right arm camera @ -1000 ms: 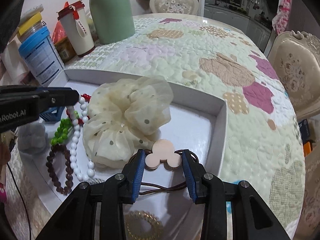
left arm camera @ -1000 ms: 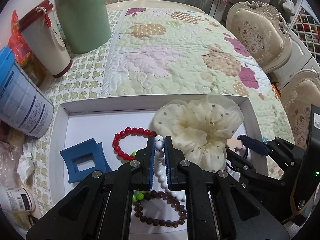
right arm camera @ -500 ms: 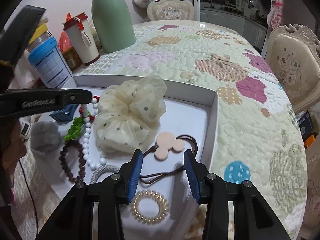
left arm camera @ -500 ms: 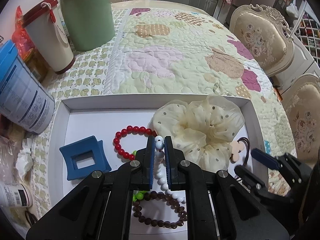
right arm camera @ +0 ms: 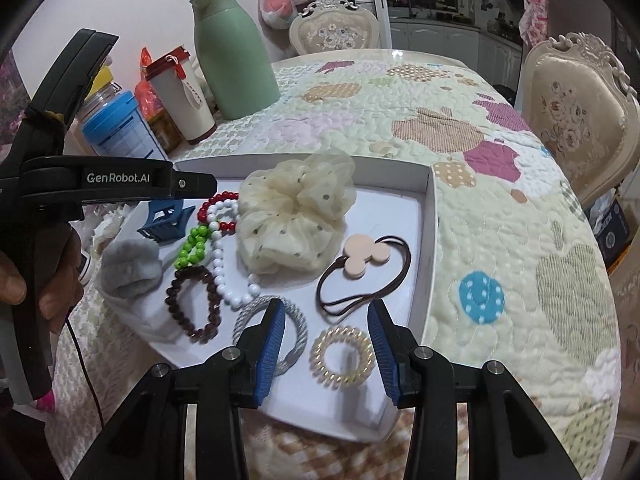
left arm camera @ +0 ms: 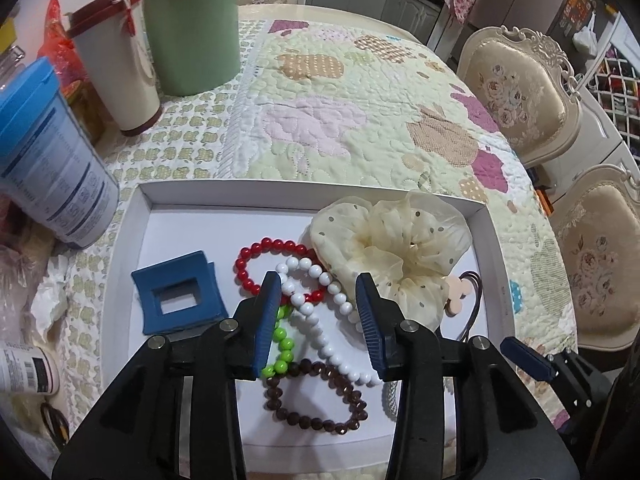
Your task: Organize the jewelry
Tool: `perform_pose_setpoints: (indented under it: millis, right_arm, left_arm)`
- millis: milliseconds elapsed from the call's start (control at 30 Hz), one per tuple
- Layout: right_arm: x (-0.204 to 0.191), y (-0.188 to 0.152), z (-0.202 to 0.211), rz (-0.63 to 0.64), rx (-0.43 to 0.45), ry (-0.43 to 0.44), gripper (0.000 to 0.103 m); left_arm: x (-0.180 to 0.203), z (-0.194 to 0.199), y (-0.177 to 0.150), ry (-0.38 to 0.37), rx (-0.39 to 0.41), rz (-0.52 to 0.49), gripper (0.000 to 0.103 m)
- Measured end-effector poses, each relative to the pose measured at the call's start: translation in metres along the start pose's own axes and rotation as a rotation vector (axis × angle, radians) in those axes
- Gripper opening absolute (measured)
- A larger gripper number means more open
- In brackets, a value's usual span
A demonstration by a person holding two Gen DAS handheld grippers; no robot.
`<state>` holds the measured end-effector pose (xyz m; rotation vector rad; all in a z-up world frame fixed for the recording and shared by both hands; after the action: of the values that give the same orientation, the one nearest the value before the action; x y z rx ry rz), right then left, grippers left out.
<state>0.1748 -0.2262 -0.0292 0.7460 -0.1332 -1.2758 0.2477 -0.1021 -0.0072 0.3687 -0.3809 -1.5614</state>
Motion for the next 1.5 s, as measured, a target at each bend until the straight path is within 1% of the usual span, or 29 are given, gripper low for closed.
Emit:
perform_pose_setpoints:
  millis: [200, 367, 533, 633, 833, 1000, 1133, 1267, 1500]
  right_arm:
    - [-0.009, -0.003, 0.014, -0.022, 0.03, 0.011, 0.041]
    - [-0.017, -0.002, 0.029, -0.035, 0.067, -0.012, 0.041]
    - [-0.027, -0.001, 0.036, -0.049, 0.09, -0.018, 0.041]
    - [-0.034, -0.001, 0.039, -0.055, 0.102, -0.027, 0.041]
    - [-0.042, 0.002, 0.047, -0.071, 0.127, -0.042, 0.041]
    - [-0.053, 0.001, 0.057, -0.067, 0.142, -0.039, 0.043]
    - [-0.062, 0.003, 0.064, -0.061, 0.158, -0.039, 0.046]
    - [-0.067, 0.004, 0.068, -0.067, 0.165, -0.042, 0.051]
    - [-0.074, 0.004, 0.067, -0.07, 0.165, -0.05, 0.051]
  left_arm:
    - [-0.008, 0.019, -0.004, 0.032, 0.051, -0.007, 0.038]
    - [-0.012, 0.04, -0.01, 0.064, 0.1, -0.019, 0.038]
    - [-0.014, 0.06, -0.024, 0.103, 0.141, -0.043, 0.038]
    - [-0.018, 0.07, -0.032, 0.114, 0.16, -0.038, 0.038]
    - [-0.027, 0.087, -0.049, 0.13, 0.179, -0.009, 0.038]
    - [-0.033, 0.101, -0.062, 0.127, 0.19, 0.014, 0.038]
    - [-0.036, 0.111, -0.067, 0.13, 0.209, 0.028, 0.038]
    - [-0.041, 0.118, -0.07, 0.129, 0.224, 0.042, 0.038]
    - [-0.049, 0.122, -0.073, 0.152, 0.238, 0.04, 0.038]
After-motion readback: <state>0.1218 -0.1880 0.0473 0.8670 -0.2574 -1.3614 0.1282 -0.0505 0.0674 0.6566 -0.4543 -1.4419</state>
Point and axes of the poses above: each gripper's, at about its wrist camera, not at the fingertips, and z roughly against the way its jaws point, x to its right, y to its top, the point moved 10 cm from there along -z, roughly the way its jaws point, and after that the axes turned 8 degrees about y, right-handed, at the moved point
